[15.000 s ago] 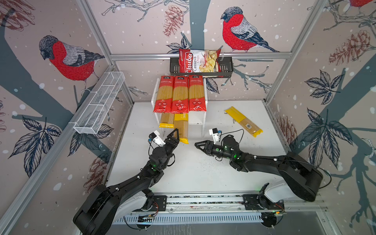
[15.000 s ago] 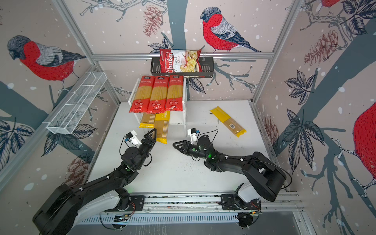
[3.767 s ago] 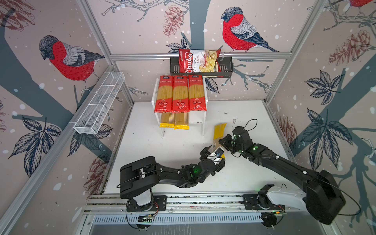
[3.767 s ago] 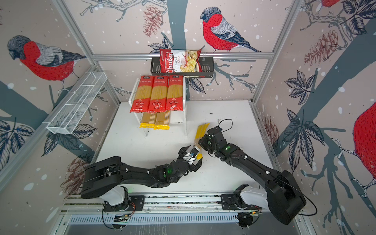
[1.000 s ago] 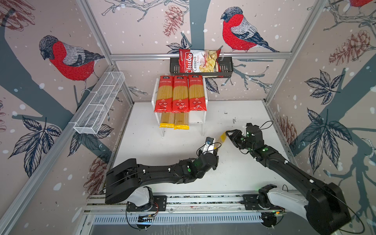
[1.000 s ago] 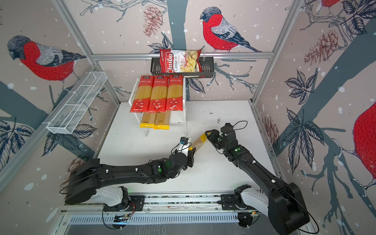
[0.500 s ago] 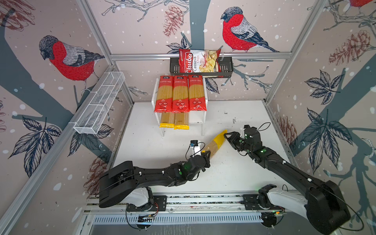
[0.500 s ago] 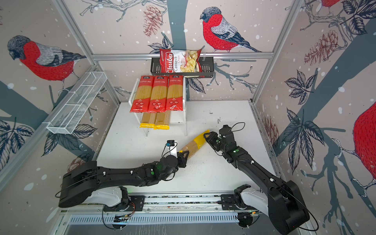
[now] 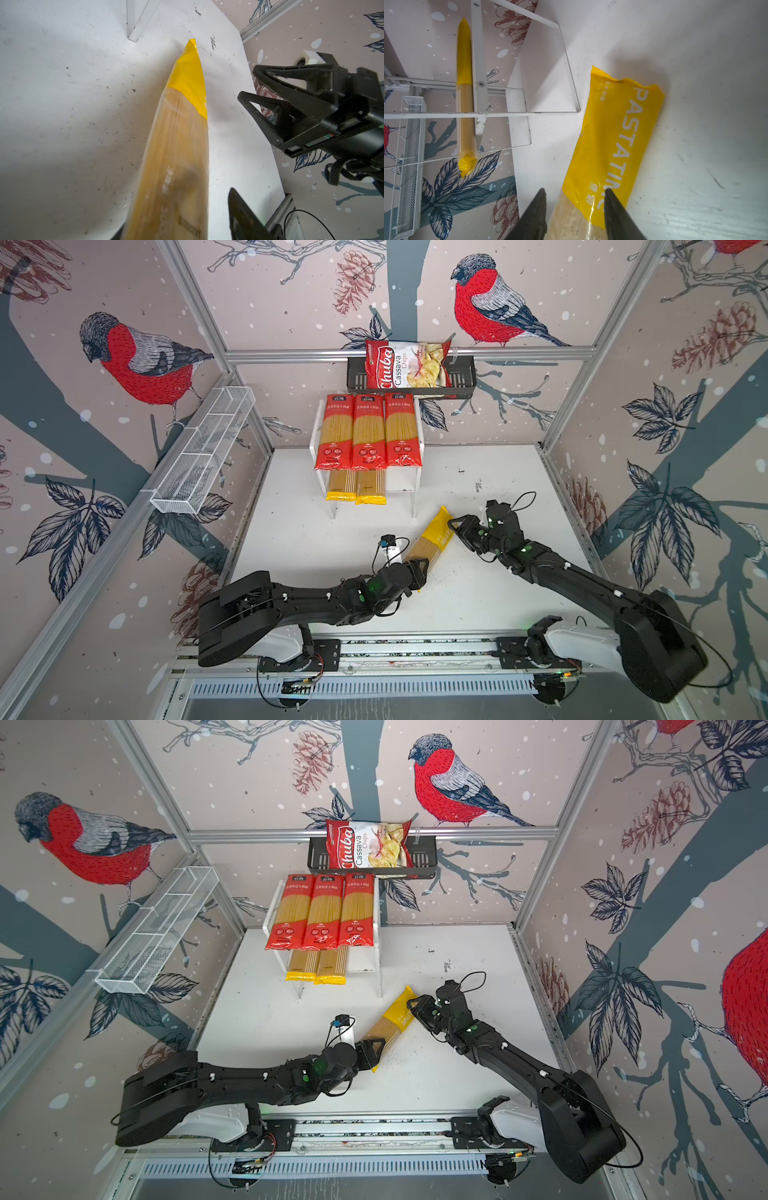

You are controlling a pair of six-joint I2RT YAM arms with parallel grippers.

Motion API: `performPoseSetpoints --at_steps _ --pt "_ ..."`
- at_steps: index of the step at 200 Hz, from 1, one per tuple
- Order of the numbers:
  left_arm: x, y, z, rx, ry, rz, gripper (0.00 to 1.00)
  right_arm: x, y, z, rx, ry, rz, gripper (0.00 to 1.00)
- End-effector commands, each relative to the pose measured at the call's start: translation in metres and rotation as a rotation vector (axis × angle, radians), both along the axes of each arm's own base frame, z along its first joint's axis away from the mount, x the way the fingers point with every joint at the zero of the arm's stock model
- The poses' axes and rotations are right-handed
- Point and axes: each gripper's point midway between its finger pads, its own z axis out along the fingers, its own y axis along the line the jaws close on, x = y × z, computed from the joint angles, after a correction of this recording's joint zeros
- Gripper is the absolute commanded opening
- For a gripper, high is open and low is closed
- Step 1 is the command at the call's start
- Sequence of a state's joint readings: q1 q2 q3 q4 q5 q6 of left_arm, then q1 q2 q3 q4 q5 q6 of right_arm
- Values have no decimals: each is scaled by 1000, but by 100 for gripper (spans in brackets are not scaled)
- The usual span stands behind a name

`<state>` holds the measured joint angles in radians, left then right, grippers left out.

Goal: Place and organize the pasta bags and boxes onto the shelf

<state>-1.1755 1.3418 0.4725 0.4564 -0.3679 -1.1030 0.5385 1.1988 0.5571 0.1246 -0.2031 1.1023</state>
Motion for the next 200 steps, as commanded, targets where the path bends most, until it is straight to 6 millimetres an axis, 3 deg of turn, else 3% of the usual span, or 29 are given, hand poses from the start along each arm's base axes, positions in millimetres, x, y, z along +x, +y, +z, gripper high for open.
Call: performPoseSetpoints --at_steps 1,50,97,107,160,200 --pt "3 2 12 -8 -18 16 64 -2 0 -9 -25 6 -5 47" --pt "5 30 -2 163 -42 58 74 -21 -2 -41 -83 74 13 52" --pt "8 29 4 184 -72 31 77 -27 -5 -55 -109 94 14 55" --pt "10 26 5 185 -84 17 77 -27 -5 -66 -129 119 16 56" --pt "28 15 -1 241 -119 -74 76 -14 12 -75 -121 121 46 57" --pt "43 20 -15 308 -118 -56 73 7 31 -79 -145 101 85 43"
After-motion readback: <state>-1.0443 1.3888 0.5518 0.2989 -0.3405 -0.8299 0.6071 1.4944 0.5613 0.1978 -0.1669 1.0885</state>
